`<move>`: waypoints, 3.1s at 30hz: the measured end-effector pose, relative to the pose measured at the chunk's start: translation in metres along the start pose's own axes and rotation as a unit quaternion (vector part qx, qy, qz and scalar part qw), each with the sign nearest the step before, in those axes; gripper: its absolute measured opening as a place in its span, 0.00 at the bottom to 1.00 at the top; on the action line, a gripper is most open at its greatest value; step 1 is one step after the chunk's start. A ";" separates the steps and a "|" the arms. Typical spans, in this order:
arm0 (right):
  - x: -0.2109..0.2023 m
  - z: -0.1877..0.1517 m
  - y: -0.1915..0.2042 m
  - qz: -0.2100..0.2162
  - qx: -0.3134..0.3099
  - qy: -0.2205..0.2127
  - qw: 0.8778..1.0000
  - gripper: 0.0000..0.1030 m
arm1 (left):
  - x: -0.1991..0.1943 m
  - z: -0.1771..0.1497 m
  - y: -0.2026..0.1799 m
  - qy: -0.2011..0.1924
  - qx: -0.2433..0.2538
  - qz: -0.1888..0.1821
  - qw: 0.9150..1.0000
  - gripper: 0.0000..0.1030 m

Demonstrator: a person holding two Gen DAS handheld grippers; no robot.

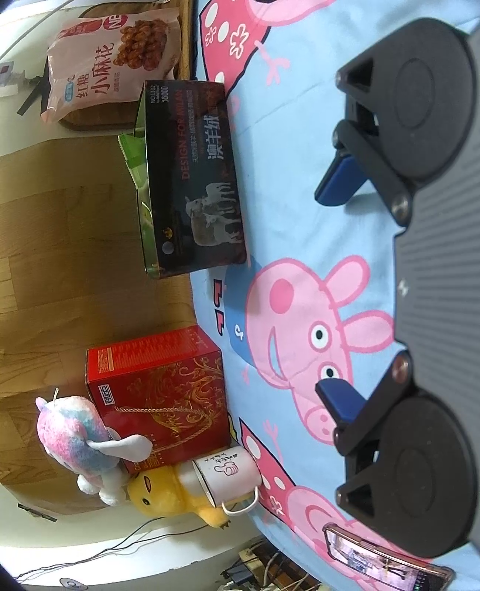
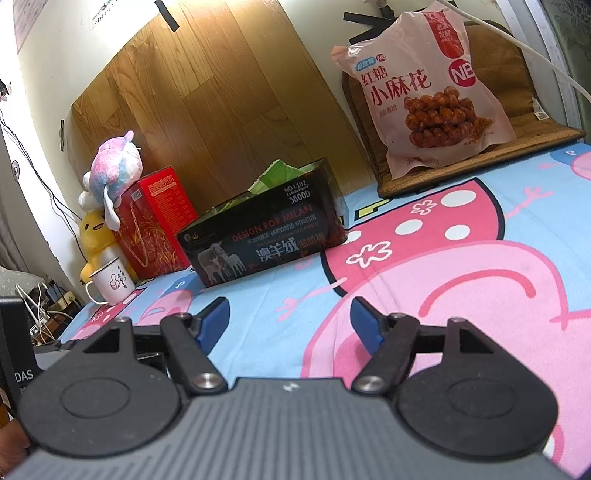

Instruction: Organize snacks

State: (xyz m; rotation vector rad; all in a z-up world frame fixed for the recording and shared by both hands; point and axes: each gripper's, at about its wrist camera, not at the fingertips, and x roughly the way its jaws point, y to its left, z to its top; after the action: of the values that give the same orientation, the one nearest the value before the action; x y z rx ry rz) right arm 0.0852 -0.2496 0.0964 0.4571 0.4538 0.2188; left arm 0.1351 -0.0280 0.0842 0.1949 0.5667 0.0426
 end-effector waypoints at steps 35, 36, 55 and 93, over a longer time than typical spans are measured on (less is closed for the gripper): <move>-0.001 0.000 0.000 0.000 0.004 -0.005 1.000 0.75 | -0.008 -0.001 0.000 -0.026 0.004 0.018 1.000 1.00; -0.001 0.000 0.000 0.000 0.004 -0.005 1.000 0.75 | -0.008 -0.001 0.000 -0.026 0.004 0.018 0.999 1.00; -0.002 0.000 0.000 0.001 0.008 -0.008 1.000 0.79 | -0.013 -0.001 -0.005 -0.042 0.020 0.017 0.999 1.00; -0.001 0.002 0.000 -0.008 0.006 -0.002 1.000 0.79 | -0.014 -0.002 -0.006 -0.041 0.015 -0.018 0.999 1.00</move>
State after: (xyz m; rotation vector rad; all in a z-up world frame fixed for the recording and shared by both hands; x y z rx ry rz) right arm 0.0852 -0.2501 0.0981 0.4658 0.4547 0.1995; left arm 0.1221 -0.0345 0.0889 0.2152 0.4899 -0.0083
